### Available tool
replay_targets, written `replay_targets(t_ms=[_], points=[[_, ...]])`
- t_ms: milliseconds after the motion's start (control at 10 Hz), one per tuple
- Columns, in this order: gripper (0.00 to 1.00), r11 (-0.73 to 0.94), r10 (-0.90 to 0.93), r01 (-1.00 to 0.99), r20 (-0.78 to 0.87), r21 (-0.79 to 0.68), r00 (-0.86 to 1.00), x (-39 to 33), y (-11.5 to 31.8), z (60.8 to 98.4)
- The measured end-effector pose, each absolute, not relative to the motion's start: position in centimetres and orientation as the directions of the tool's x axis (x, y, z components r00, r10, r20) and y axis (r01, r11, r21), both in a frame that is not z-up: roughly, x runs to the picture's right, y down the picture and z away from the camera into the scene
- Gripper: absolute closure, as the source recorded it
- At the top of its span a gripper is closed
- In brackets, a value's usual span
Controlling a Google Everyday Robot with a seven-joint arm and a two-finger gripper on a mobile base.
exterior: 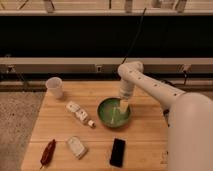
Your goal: Push the ceramic bowl across the table
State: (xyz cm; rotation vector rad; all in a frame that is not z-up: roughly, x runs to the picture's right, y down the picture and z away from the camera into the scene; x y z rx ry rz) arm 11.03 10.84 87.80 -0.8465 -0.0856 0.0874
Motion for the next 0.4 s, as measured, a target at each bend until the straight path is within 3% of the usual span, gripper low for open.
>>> replay_targets(t_ms=[200, 400], points=[[0.72, 0.659, 0.107, -0.045, 0.034, -0.751, 0.994, 10.4, 11.0, 87.6], [0.86, 0.662, 0.1, -0.037, 0.04, -0.749, 0.994, 9.2, 11.0, 87.5]])
